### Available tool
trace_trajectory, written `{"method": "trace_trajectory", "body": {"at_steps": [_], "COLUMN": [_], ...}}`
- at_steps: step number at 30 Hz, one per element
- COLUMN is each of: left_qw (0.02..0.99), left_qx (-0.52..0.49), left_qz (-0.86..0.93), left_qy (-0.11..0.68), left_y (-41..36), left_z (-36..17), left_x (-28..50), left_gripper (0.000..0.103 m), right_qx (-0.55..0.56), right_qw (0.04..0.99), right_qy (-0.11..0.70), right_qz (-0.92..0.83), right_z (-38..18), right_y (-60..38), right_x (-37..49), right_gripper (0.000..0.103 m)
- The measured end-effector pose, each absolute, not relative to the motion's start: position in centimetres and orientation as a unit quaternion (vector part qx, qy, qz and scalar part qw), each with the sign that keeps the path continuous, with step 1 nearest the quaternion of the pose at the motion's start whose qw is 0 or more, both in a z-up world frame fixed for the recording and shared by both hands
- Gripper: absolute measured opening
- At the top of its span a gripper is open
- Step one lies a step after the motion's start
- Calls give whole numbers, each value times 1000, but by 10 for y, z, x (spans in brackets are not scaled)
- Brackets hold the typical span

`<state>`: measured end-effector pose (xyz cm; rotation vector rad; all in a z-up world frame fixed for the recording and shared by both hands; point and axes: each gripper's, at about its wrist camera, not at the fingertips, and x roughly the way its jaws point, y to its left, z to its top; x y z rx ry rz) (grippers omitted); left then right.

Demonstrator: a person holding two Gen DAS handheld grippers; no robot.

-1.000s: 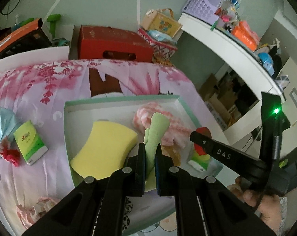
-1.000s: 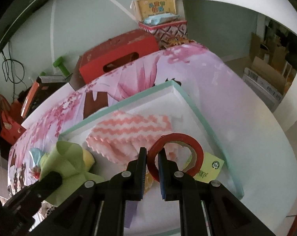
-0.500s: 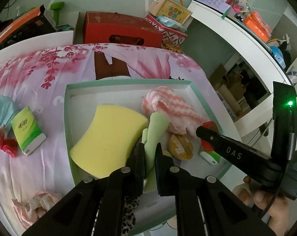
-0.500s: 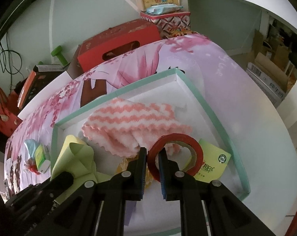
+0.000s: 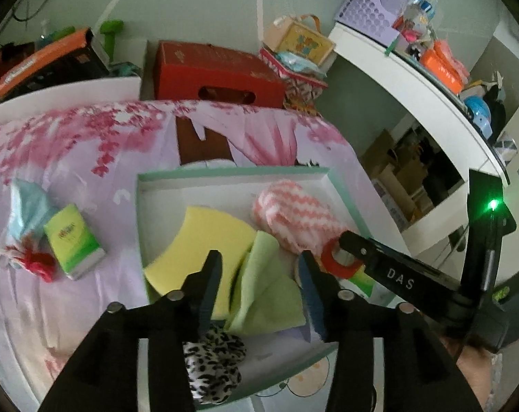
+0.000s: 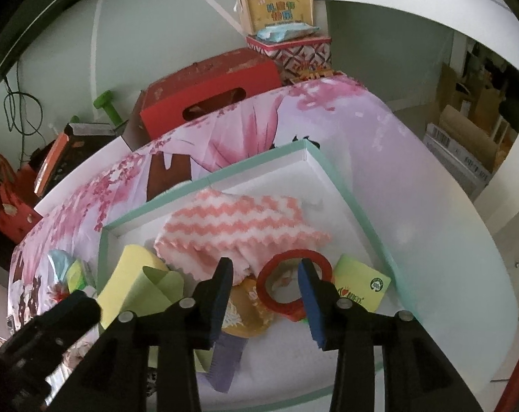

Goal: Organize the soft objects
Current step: 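Open both tools to release the ring and green cloth into the tray, then move both tools back toward the pink-white cloth on the bed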

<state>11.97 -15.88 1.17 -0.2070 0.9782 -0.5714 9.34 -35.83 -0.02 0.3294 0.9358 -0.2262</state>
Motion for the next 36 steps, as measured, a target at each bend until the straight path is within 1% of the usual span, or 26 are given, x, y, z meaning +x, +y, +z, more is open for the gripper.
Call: {"method": "trace_trajectory", "body": {"at_steps": [1,2,4,8,12,14,18,20,21,24,26,27,28,29,31,36], "left_qw": [844,847,855,864,862,861,863,864,864,862,860,860,861,861,861,857], "left_qx": [-99,-100,-100,-101,-103,-103,-96,-92,-91,-90,-90,-89,-87,-83,-71,-63], "left_qz": [-264,-258,-241,-202,-176,-165,-144,-129,-119,-100,-89,-84,-79,-75,-65,-53], "left_qy": [457,453,448,450,464,470,474,478,481,489,495,496,496,496,499,509], "left_y": [-155,-152,-146,-133,-127,-125,-121,-118,-117,-111,-108,-107,-107,-106,-106,-105], "left_z": [15,18,21,19,11,7,2,-1,-3,-9,-13,-14,-15,-16,-19,-23], "left_x": [120,120,121,127,132,134,136,137,138,139,141,141,141,141,141,142], "left_gripper": [58,60,65,69,76,77,78,82,88,89,89,92,99,101,101,101], "right_qx": [157,157,156,151,144,140,132,128,125,122,120,119,118,118,113,113], "right_qw": [874,875,876,877,877,878,879,879,879,879,878,878,879,879,879,879], "right_qy": [446,445,443,443,445,446,448,449,450,452,452,452,452,452,452,450], "right_qz": [-109,-109,-110,-110,-105,-103,-100,-100,-99,-96,-97,-98,-98,-100,-104,-109], "right_z": [1,2,3,4,3,3,3,3,2,2,2,2,2,2,1,0], "right_y": [-358,-358,-358,-355,-351,-348,-342,-340,-339,-336,-335,-335,-335,-335,-335,-337], "right_x": [93,93,93,94,96,96,97,98,98,99,99,99,99,99,99,100], "right_gripper": [45,49,54,59,62,65,69,72,73,74,82,84,88,95,103,103]}}
